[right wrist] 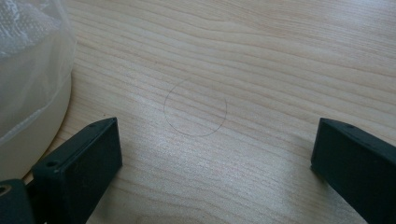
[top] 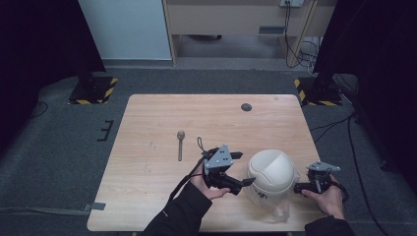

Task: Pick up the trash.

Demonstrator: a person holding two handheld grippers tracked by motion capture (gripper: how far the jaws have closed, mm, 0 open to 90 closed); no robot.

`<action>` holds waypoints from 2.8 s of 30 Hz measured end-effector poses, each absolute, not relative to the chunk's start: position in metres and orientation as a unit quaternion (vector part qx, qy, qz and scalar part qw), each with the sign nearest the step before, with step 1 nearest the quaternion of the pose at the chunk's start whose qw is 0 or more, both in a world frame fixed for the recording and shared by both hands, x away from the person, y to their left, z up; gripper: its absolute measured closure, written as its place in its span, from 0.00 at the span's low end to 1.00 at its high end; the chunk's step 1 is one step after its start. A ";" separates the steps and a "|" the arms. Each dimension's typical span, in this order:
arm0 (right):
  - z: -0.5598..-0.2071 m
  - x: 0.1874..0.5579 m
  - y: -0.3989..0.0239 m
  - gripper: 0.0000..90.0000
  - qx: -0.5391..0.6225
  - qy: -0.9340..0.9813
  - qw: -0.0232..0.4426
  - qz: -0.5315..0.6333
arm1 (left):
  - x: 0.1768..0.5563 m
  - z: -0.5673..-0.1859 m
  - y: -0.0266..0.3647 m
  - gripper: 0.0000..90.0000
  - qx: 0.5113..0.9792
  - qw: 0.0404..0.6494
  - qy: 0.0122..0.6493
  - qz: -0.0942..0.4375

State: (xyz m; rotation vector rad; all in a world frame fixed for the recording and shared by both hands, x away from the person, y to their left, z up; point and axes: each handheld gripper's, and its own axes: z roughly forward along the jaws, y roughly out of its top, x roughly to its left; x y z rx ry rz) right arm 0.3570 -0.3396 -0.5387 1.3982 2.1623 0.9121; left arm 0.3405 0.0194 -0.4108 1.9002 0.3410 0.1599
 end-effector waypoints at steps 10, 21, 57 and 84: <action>-0.538 0.357 -0.340 0.02 0.500 0.776 0.202 0.327 | 0.339 -0.417 -0.008 0.15 0.827 0.548 0.119 0.037; -0.538 0.357 -0.340 0.02 0.501 0.776 0.202 0.327 | 0.341 -0.427 -0.025 0.15 0.835 0.538 0.114 0.020; -0.539 0.356 -0.339 0.02 0.497 0.778 0.203 0.327 | 0.382 -0.423 0.168 0.17 0.772 0.518 0.319 0.185; -0.539 0.356 -0.339 0.02 0.498 0.777 0.204 0.326 | 0.446 -0.535 0.175 0.51 0.760 0.348 0.501 0.224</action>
